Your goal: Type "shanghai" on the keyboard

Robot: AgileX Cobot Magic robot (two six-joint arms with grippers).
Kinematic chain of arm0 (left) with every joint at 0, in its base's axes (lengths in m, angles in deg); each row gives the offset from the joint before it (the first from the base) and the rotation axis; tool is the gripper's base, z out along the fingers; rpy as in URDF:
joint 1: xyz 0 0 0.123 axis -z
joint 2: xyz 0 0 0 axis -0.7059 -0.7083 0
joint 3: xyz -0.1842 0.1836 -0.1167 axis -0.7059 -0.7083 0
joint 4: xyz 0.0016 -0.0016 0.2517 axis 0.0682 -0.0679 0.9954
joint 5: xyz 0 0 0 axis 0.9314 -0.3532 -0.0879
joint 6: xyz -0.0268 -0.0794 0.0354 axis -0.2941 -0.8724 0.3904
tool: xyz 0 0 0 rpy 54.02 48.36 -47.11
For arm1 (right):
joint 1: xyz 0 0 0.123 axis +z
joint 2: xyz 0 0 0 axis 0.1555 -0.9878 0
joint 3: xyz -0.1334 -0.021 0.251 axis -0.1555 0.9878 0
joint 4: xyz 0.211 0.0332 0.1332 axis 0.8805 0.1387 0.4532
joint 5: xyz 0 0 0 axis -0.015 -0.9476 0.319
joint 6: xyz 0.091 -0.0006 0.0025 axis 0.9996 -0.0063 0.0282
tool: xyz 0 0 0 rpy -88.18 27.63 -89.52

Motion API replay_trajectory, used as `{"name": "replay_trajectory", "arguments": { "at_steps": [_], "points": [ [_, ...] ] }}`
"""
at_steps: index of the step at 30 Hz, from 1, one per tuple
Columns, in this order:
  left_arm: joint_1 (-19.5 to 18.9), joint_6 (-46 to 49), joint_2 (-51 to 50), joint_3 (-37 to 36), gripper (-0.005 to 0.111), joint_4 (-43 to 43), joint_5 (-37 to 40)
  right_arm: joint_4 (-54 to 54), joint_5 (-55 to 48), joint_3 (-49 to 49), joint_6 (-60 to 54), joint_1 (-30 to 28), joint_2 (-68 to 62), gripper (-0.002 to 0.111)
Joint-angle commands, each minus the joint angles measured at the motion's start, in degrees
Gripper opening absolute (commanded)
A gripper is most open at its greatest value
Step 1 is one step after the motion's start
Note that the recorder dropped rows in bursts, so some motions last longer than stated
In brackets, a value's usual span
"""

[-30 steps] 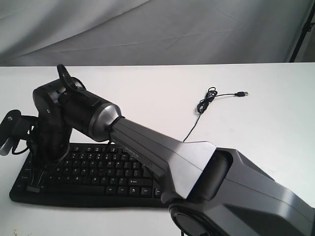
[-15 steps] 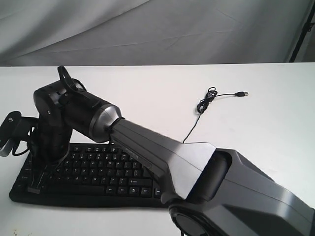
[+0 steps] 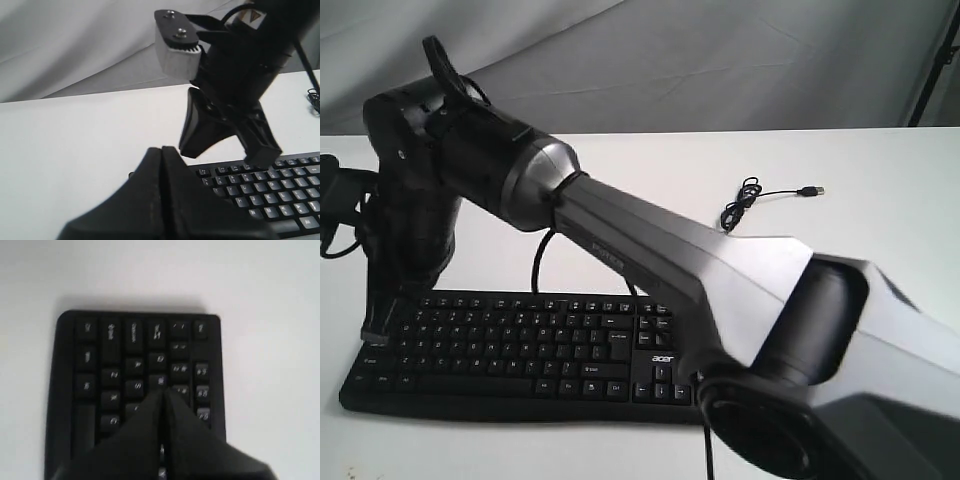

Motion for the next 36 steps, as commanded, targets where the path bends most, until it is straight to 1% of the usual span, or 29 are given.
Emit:
{"name": "replay_trajectory", "arguments": {
  "at_steps": [1,2,3,6,9,11,14,18,36],
  "points": [
    [0.2,-0.2,0.2,-0.2,0.000,0.0,-0.3,-2.1,5.4,19.2,-0.1,-0.6,9.4,0.000],
    [0.2,-0.2,0.2,-0.2,0.000,0.0,-0.3,-2.1,8.4,24.3,0.0,-0.7,12.0,0.000],
    [0.2,-0.2,0.2,-0.2,0.000,0.0,-0.3,-2.1,10.8,27.5,0.1,-0.8,14.1,0.000],
    [0.2,-0.2,0.2,-0.2,0.000,0.0,-0.3,-0.7,20.8,42.9,0.4,-1.9,21.1,0.000],
    [0.2,-0.2,0.2,-0.2,0.000,0.0,-0.3,3.0,29.2,52.3,-0.5,-2.9,25.1,0.000],
    [0.2,-0.2,0.2,-0.2,0.000,0.0,-0.3,5.3,31.9,56.1,-1.9,-3.4,25.8,0.000],
    [0.2,-0.2,0.2,-0.2,0.000,0.0,-0.3,9.2,33.5,57.5,-4.5,-4.2,25.5,0.000],
    [0.2,-0.2,0.2,-0.2,0.000,0.0,-0.3,11.7,35.7,57.8,-7.3,-4.2,25.2,0.000],
    [0.2,-0.2,0.2,-0.2,0.000,0.0,-0.3,13.7,41.1,57.5,-8.9,-4.2,21.6,0.000]
  ]
}}
